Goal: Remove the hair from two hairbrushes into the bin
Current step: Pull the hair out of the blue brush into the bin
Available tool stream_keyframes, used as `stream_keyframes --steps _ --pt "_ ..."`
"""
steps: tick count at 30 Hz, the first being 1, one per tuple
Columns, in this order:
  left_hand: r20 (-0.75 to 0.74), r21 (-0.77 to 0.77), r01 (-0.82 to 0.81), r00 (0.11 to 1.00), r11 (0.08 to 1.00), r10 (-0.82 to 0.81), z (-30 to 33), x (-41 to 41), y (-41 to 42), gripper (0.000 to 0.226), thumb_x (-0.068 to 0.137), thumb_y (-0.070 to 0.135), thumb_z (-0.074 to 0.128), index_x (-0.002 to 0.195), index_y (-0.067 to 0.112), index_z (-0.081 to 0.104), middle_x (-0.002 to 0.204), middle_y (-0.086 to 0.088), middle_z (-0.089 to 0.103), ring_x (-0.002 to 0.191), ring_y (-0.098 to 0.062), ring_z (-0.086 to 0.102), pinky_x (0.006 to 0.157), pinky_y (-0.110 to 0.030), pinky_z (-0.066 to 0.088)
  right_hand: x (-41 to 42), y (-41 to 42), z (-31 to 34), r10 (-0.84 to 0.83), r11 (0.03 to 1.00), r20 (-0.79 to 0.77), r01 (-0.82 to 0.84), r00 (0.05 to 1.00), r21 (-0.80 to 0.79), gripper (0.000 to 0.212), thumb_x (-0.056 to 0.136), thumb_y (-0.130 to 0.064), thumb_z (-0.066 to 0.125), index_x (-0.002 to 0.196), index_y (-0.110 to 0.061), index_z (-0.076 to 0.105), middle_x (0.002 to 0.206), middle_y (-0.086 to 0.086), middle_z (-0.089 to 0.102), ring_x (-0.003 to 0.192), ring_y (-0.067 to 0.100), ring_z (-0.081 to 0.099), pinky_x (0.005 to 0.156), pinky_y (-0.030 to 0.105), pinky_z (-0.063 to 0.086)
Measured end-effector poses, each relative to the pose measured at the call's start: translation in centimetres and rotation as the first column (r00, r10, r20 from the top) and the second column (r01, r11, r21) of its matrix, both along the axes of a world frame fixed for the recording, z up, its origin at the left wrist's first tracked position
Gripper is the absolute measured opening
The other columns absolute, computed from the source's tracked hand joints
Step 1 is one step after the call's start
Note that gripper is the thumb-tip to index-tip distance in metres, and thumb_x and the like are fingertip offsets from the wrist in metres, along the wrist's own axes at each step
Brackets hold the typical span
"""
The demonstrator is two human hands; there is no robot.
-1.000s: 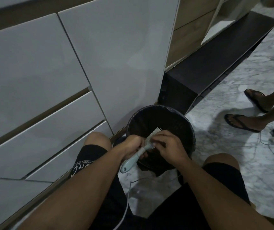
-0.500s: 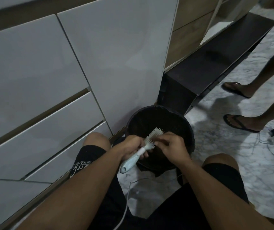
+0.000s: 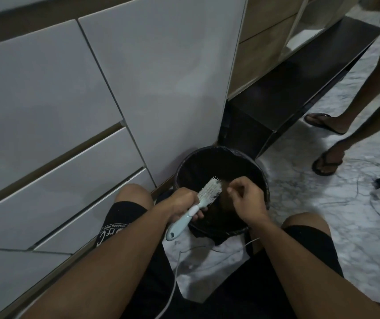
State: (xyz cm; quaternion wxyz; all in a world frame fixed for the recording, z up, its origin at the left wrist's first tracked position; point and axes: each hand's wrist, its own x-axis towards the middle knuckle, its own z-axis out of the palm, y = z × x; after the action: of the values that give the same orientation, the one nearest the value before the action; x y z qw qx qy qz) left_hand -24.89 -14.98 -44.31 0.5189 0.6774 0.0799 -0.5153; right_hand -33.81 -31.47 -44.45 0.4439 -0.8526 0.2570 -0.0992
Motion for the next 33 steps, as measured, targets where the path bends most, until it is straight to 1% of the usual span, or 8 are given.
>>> stream_keyframes --steps 3,6,14,18,22,25,28,33 --pt "-0.008 -0.048 0.030 1.000 0.998 -0.030 0.4 -0.1 0.0 0.031 0.091 -0.005 0.037 0.113 -0.005 0.059 0.082 -0.018 0.066 0.055 -0.019 0.063 0.042 -0.022 0.049 -0.2 0.9 -0.4 0.188 0.979 0.038 -0.191 0.981 0.067 0.029 0.082 -0.006 0.071 0.107 -0.019 0.067 0.102 -0.003 0.067 0.095 0.007 0.065 0.085 0.021 0.053" --pt "0.010 -0.068 0.072 0.997 0.995 -0.072 0.6 -0.2 0.1 0.028 0.091 -0.006 0.040 0.098 0.002 0.065 0.070 -0.015 0.066 0.050 -0.016 0.064 0.043 -0.021 0.051 -0.1 1.6 -0.9 0.302 0.951 -0.006 -0.302 0.953 -0.060 0.032 0.083 -0.008 0.070 0.114 -0.019 0.071 0.109 0.000 0.060 0.097 0.008 0.061 0.088 0.017 0.049" --pt "0.040 -0.063 0.063 0.997 0.996 -0.061 -0.7 0.4 0.7 0.038 0.093 -0.001 0.042 0.126 0.005 0.060 0.095 -0.017 0.068 0.066 -0.018 0.066 0.049 -0.025 0.053 0.4 0.0 -0.7 -0.079 0.995 -0.019 0.078 0.997 -0.069 0.016 0.086 -0.002 0.063 0.093 -0.010 0.074 0.094 0.006 0.072 0.087 0.019 0.066 0.077 0.015 0.044" --pt "0.058 -0.058 0.089 0.995 0.994 -0.085 -1.0 0.4 0.6 0.033 0.095 0.003 0.047 0.127 0.005 0.059 0.096 -0.016 0.067 0.069 -0.017 0.067 0.053 -0.026 0.056 0.1 0.3 -0.1 0.070 0.997 0.019 -0.070 0.997 -0.028 0.023 0.087 -0.006 0.065 0.107 -0.015 0.070 0.099 0.001 0.068 0.090 0.010 0.065 0.076 0.002 0.042" --pt "0.060 -0.064 0.143 0.988 0.988 -0.139 -1.4 0.4 0.7 0.031 0.094 0.009 0.054 0.123 0.011 0.064 0.100 -0.015 0.069 0.071 -0.015 0.067 0.057 -0.026 0.054 -0.2 1.3 -0.2 0.266 0.963 -0.084 -0.268 0.960 -0.023 0.028 0.082 -0.012 0.072 0.110 -0.017 0.073 0.102 0.005 0.064 0.092 0.015 0.065 0.087 0.025 0.053" --pt "0.053 -0.050 0.168 0.985 0.984 -0.166 -1.4 0.3 0.9 0.032 0.094 0.011 0.053 0.125 0.011 0.063 0.105 -0.017 0.068 0.070 -0.014 0.065 0.055 -0.025 0.052 0.1 1.2 -0.4 0.188 0.980 -0.105 -0.193 0.977 -0.041 0.014 0.081 -0.011 0.074 0.093 -0.015 0.077 0.093 0.002 0.065 0.084 0.014 0.065 0.081 0.029 0.055" --pt "0.038 -0.069 0.121 0.992 0.990 -0.118 -1.0 0.4 0.7 0.034 0.095 0.008 0.051 0.127 0.008 0.061 0.097 -0.013 0.069 0.063 -0.012 0.062 0.050 -0.023 0.051 0.4 0.7 -0.2 -0.001 0.997 -0.096 -0.006 0.995 -0.072 0.010 0.085 -0.011 0.069 0.092 -0.013 0.076 0.092 0.000 0.061 0.083 0.014 0.062 0.070 0.015 0.046" --pt "0.012 -0.089 0.043 0.999 0.995 -0.042 -0.8 0.3 0.6 0.033 0.094 0.004 0.050 0.125 0.004 0.061 0.080 -0.011 0.068 0.054 -0.013 0.061 0.044 -0.022 0.048 0.3 -0.3 -0.2 -0.110 0.994 -0.120 0.110 0.987 -0.006 0.012 0.087 -0.016 0.066 0.099 -0.015 0.071 0.101 0.005 0.066 0.088 0.012 0.059 0.079 0.022 0.041"
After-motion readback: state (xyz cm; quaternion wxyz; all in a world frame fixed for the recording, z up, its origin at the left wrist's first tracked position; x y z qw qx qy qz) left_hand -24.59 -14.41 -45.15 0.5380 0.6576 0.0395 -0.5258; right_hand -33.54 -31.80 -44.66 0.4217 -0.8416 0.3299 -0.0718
